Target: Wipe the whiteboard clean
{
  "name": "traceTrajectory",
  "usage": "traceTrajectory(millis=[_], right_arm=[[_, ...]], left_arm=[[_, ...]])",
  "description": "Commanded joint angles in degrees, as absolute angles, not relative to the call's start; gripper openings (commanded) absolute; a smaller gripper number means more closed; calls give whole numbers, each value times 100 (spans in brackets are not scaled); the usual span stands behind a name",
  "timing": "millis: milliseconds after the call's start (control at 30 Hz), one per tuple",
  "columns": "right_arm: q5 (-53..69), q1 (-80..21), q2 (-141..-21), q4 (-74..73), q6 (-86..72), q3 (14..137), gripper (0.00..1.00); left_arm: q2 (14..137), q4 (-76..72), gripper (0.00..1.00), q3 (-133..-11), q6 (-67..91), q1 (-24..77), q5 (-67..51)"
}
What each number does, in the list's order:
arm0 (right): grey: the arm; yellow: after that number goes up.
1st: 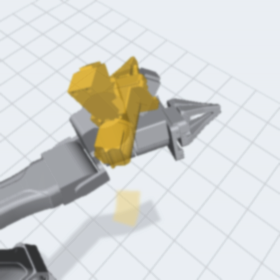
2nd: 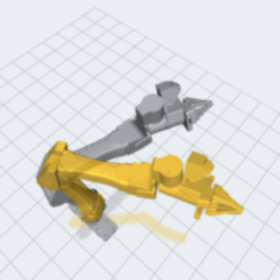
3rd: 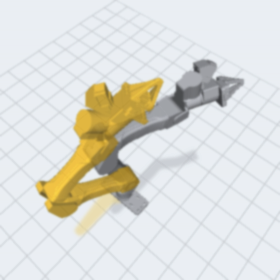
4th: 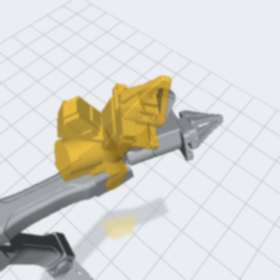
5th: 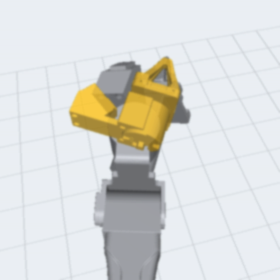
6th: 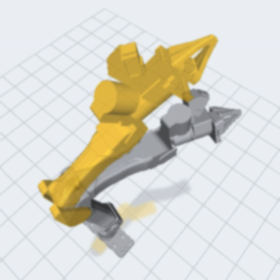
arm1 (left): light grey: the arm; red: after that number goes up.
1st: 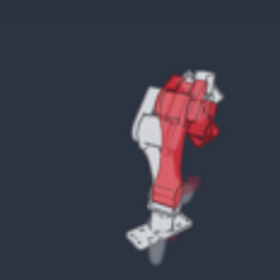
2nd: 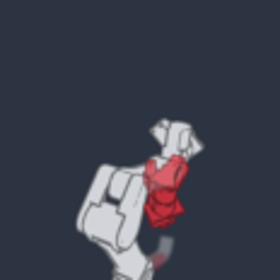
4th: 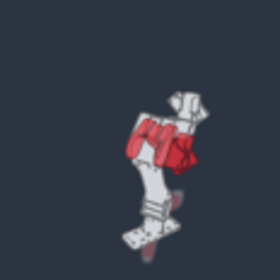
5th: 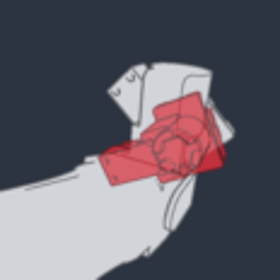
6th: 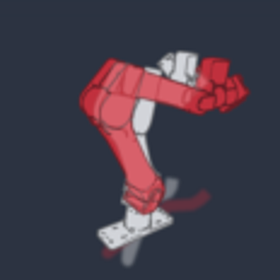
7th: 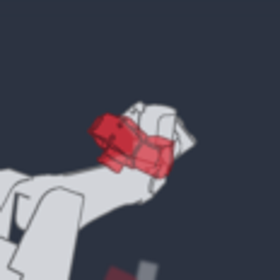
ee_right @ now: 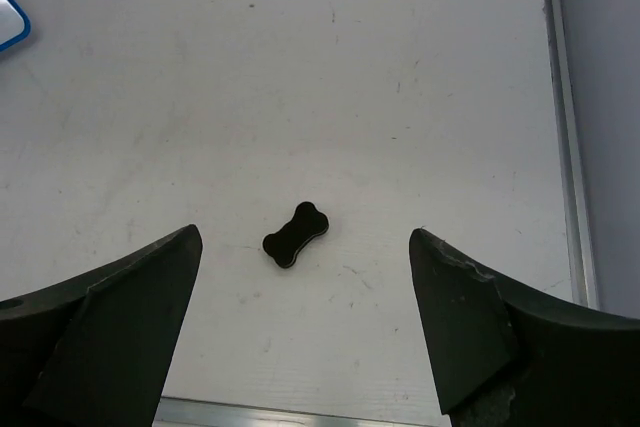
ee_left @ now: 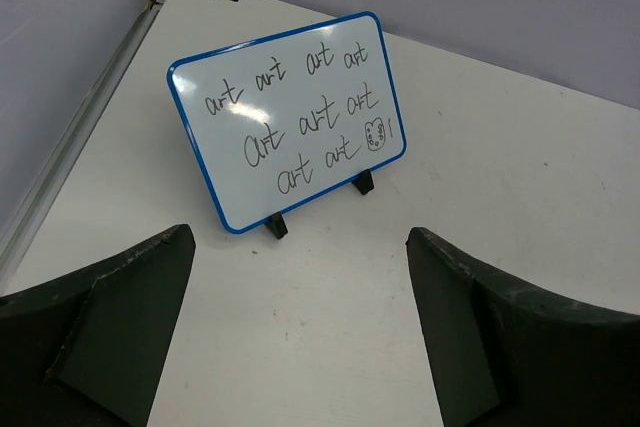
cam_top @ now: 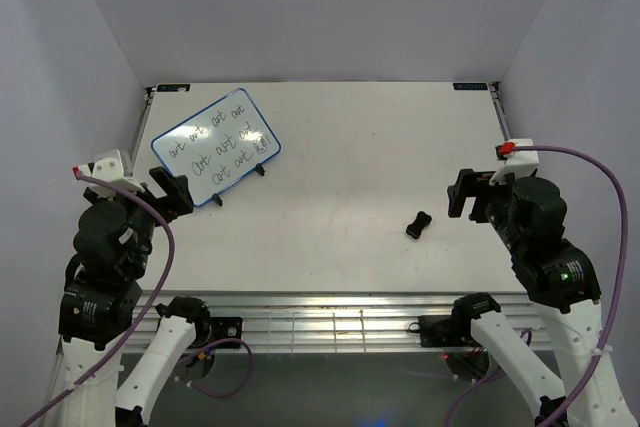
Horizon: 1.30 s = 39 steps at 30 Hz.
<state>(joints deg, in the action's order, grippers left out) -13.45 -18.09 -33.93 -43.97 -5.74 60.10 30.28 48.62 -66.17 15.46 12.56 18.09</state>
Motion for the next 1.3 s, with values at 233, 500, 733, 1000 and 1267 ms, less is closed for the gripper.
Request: traceTrajectory(millis=[233,500,733,1000,1267], right_arm=[[-344,-1837,-3217,-3597,-580,5608,90],[1018,-1837,-3181,-3094,-597,5283,90],[2258,-1837,-3076,-2672,-940,4888,90],[2487,-1846,-2717,-2821,-642,4535,90],[2734,-2355,-2663,-2733,-642,4394,90]], left_arm=[[3575,4703,98,-6241,1415,1275,546],[5911,3473,98,-6932,959,1274,-1359],[9489,3331,98,-9867,447,303,-2783],[10846,2770,98,-11233,-616,-875,-2318],[10495,2339,98,-10161,-177,-2153,-3892]])
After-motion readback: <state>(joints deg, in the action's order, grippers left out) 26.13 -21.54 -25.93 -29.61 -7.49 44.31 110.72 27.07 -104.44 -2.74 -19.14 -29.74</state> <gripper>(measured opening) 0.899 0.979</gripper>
